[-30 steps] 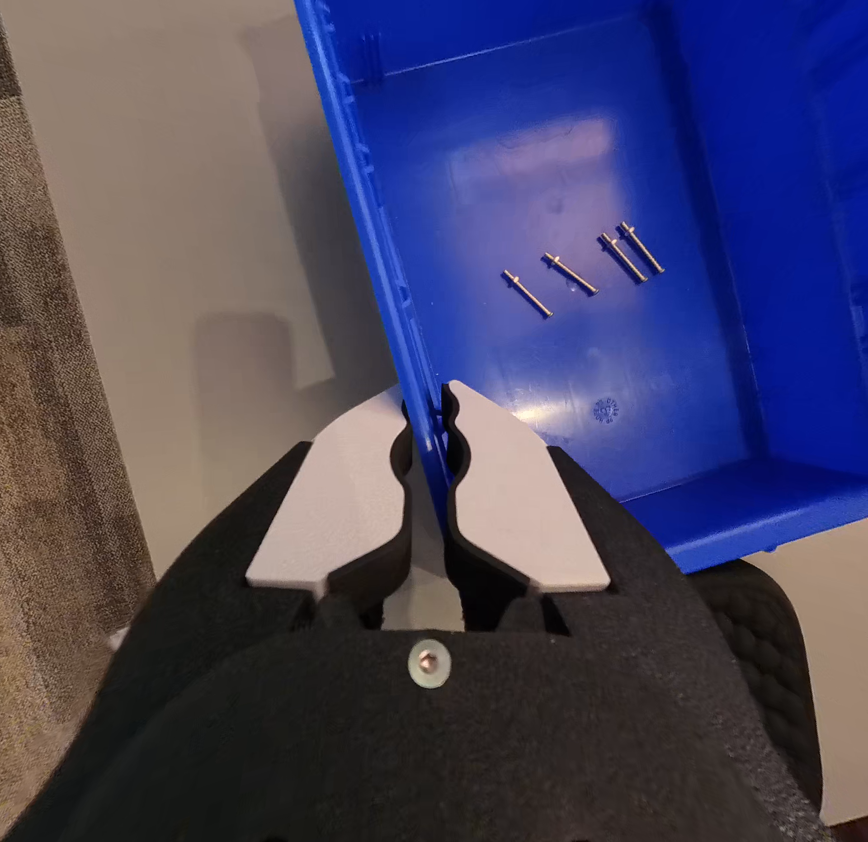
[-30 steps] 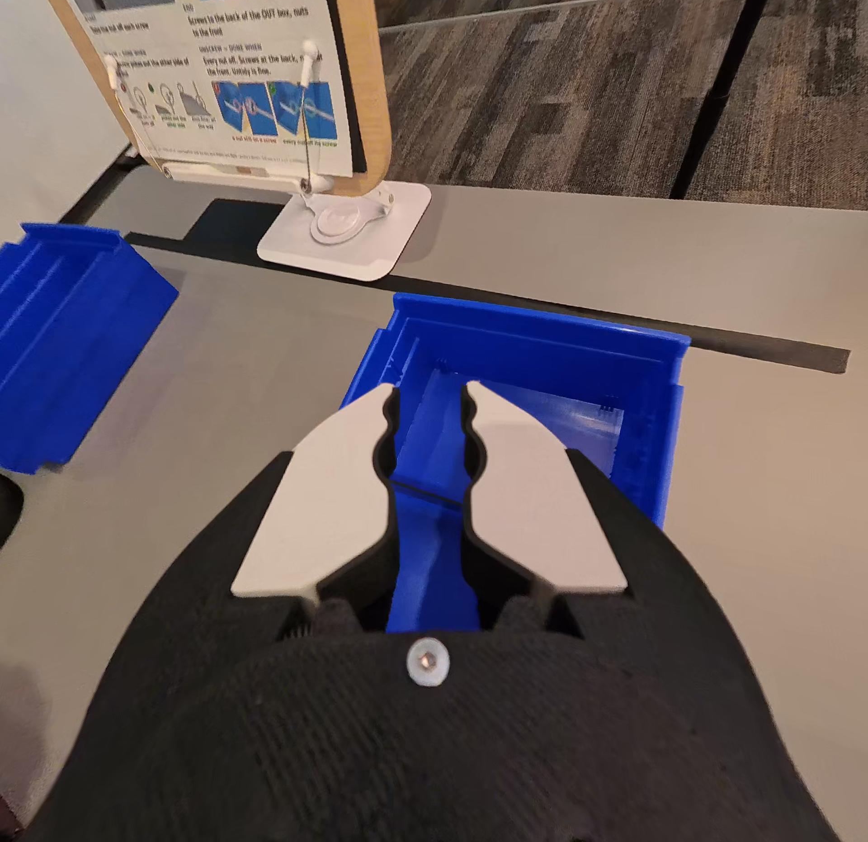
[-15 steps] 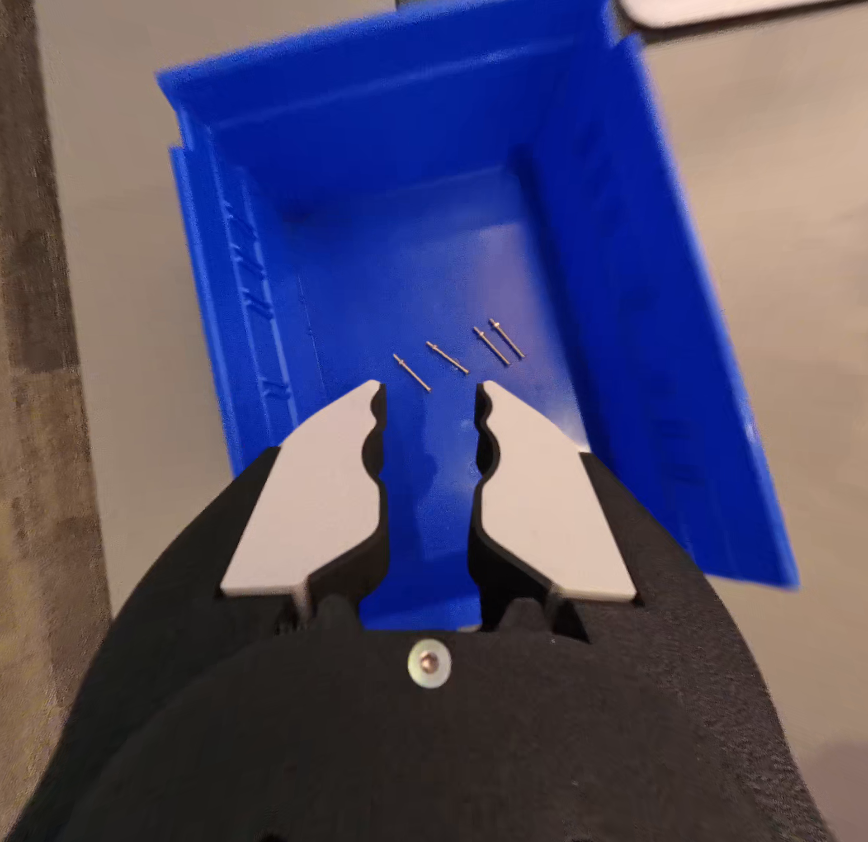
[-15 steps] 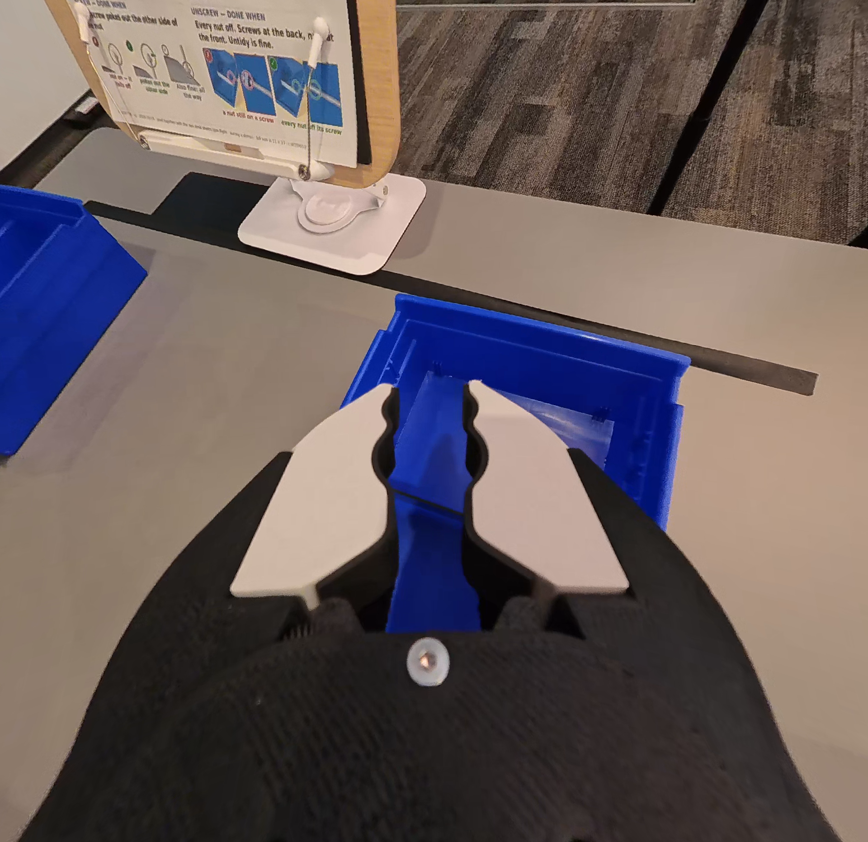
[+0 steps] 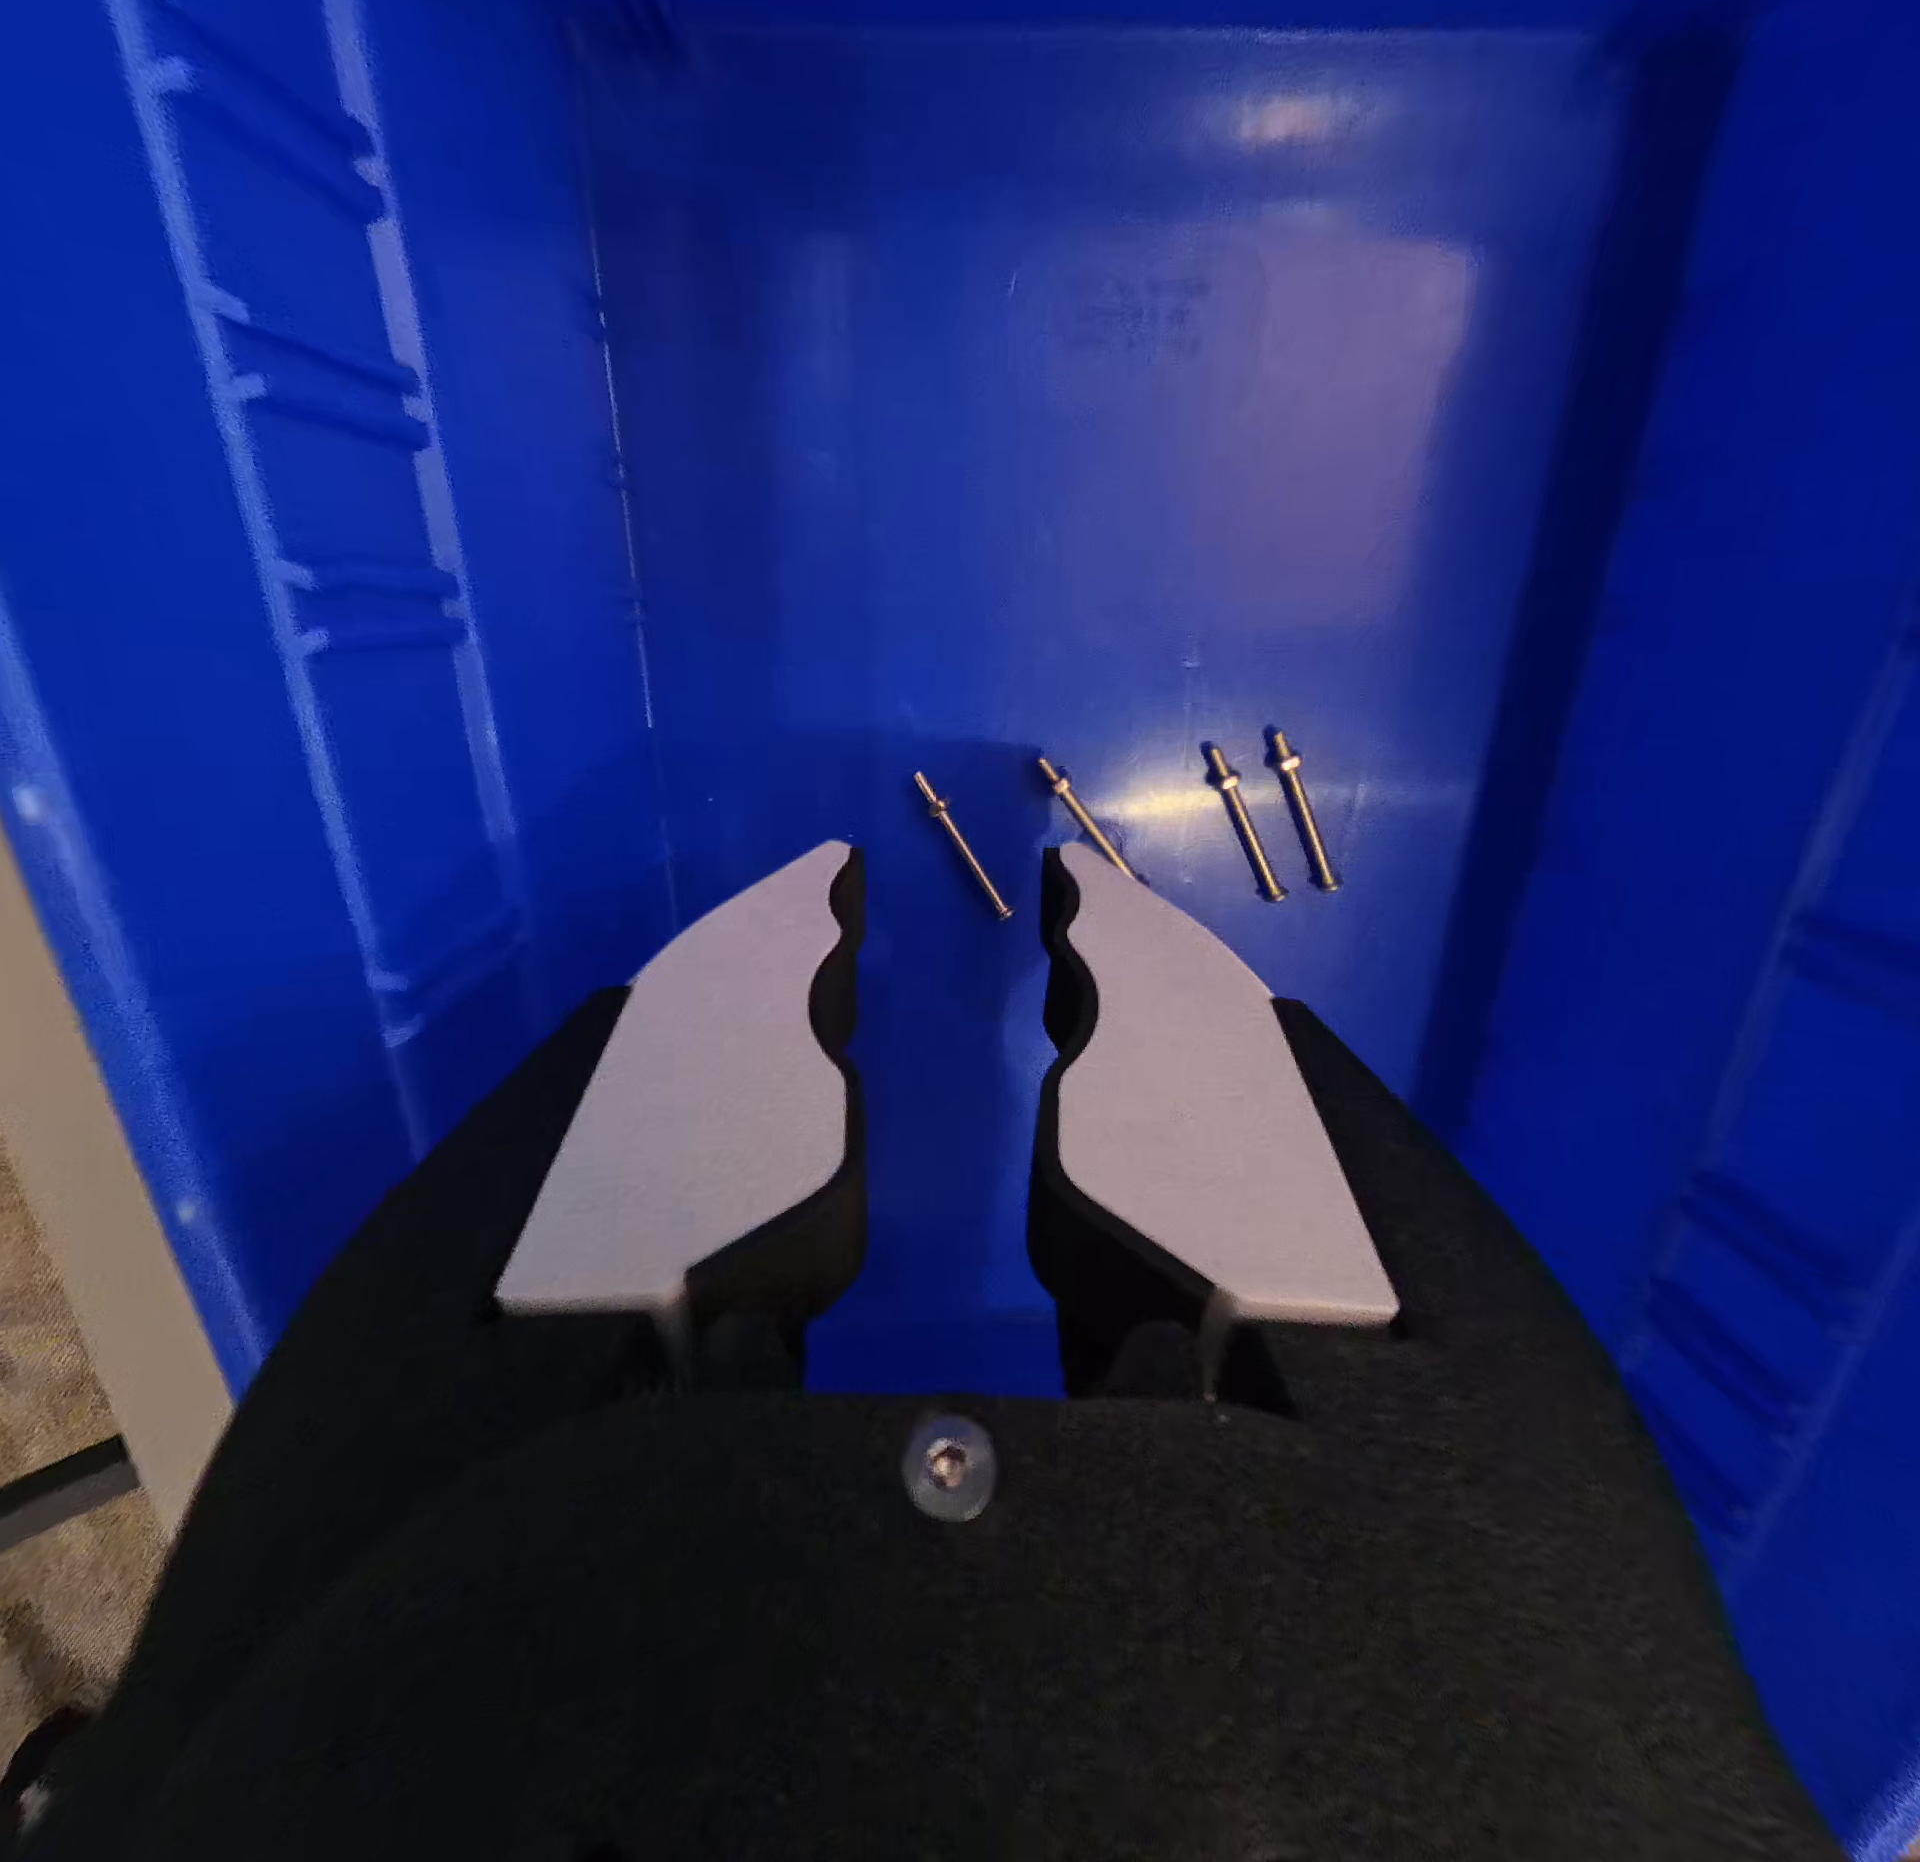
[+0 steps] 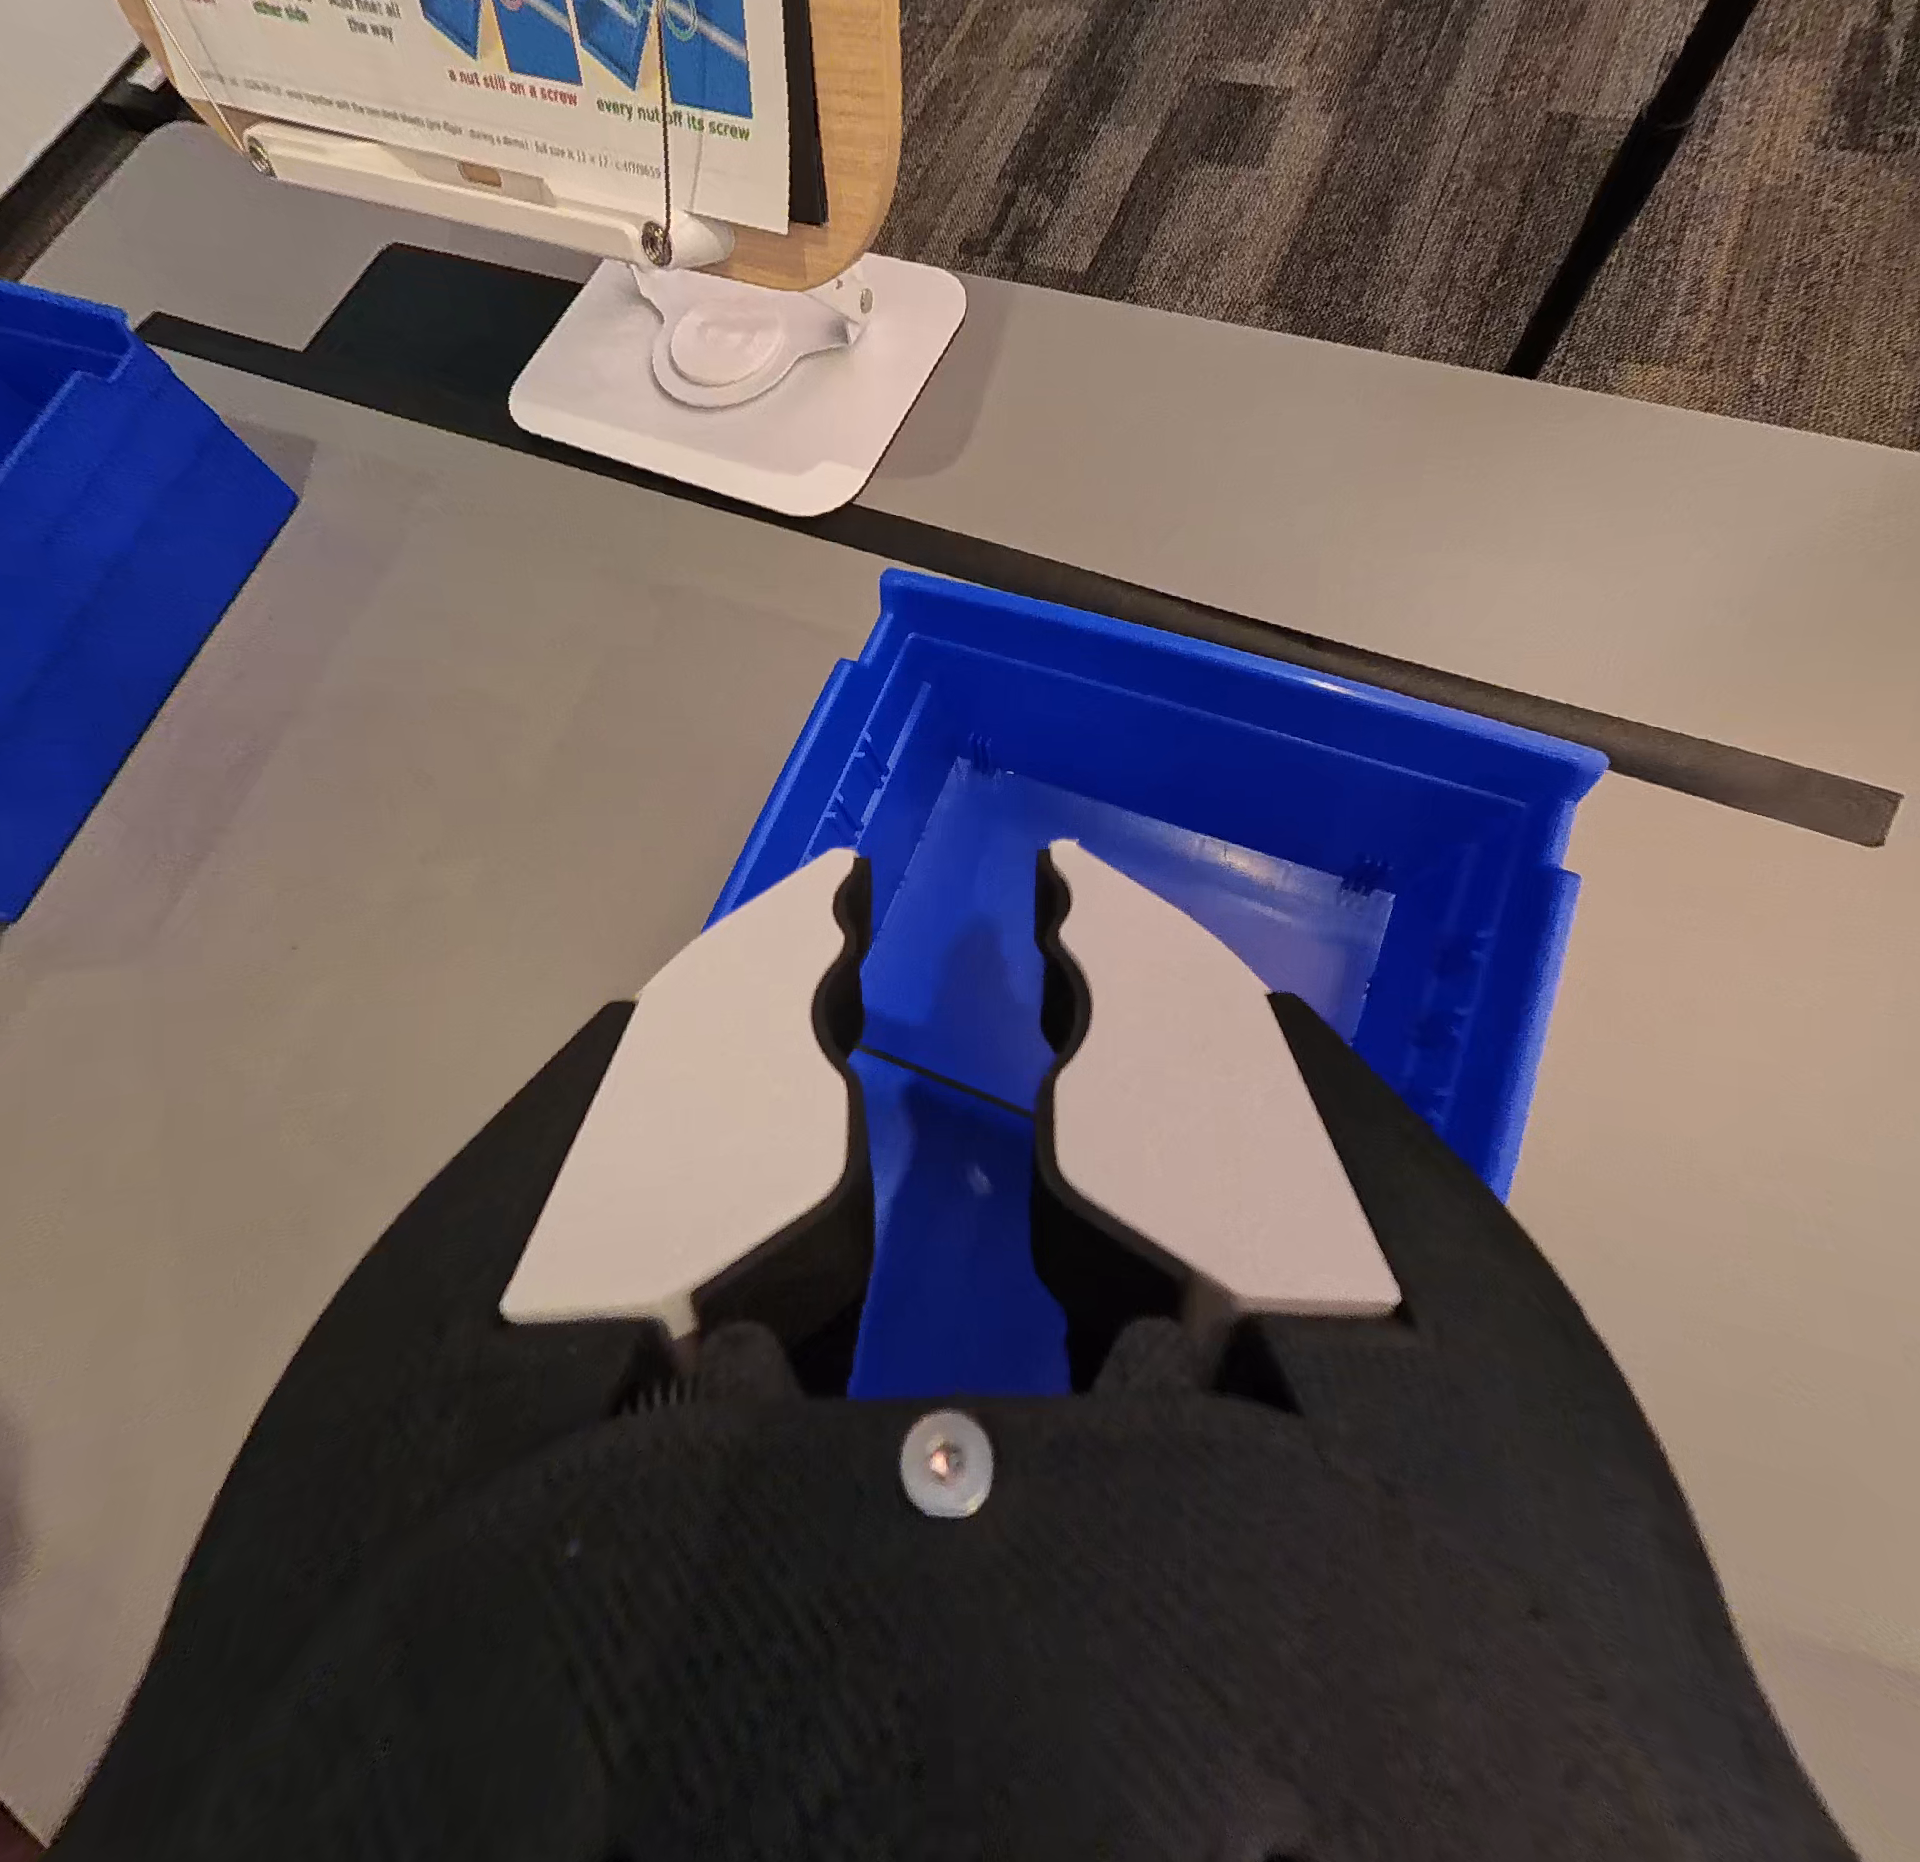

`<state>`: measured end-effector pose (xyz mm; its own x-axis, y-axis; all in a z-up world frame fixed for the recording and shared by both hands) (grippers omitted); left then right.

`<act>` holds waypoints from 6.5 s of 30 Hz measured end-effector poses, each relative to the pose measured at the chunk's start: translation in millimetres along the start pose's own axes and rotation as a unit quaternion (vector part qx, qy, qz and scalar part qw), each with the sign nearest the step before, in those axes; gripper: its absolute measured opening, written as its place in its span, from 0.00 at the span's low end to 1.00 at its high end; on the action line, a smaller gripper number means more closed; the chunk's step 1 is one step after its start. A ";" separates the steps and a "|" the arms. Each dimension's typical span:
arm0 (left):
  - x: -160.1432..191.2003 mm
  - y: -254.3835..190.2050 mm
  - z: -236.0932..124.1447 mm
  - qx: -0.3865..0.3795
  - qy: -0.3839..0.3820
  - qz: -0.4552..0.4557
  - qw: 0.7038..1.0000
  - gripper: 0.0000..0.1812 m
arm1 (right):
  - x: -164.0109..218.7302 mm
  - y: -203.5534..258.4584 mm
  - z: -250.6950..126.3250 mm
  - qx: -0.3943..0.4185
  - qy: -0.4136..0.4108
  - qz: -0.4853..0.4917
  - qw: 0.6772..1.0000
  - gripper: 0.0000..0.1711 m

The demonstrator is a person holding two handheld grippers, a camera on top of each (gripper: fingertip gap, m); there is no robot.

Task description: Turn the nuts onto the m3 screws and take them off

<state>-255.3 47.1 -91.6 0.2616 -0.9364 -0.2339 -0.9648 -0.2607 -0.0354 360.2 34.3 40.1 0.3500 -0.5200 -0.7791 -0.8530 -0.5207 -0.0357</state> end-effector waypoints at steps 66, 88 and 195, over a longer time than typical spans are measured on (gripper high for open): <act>-1.9 -50.7 -130.1 0.254 -0.187 0.077 0.946 0.01 | -0.3 5.2 9.5 0.006 0.030 -0.032 0.999 0.23; 138.3 -257.4 -234.0 0.575 -0.267 0.412 0.655 0.01 | -103.0 254.4 -30.4 -0.406 -0.377 -0.171 0.814 0.20; 164.4 -268.8 -241.3 0.673 -0.249 0.370 0.590 0.01 | -99.6 270.1 -41.2 -0.476 -0.379 -0.136 0.782 0.19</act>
<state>53.7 -93.4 114.0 0.0379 -0.4038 -0.9141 -0.0460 0.9131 -0.4052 110.9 -82.4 133.8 -0.1684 0.0607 -0.9839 0.0147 -0.9978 -0.0641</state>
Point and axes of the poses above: each gripper's, where its closed fingertips meet, z out along the fingers, x out of its underside, y = z × x across the jaws, the point moved 4 cm from there along -z, back along the fingers, and after that the axes turned 14 degrees about -z, right-handed, at the moved point
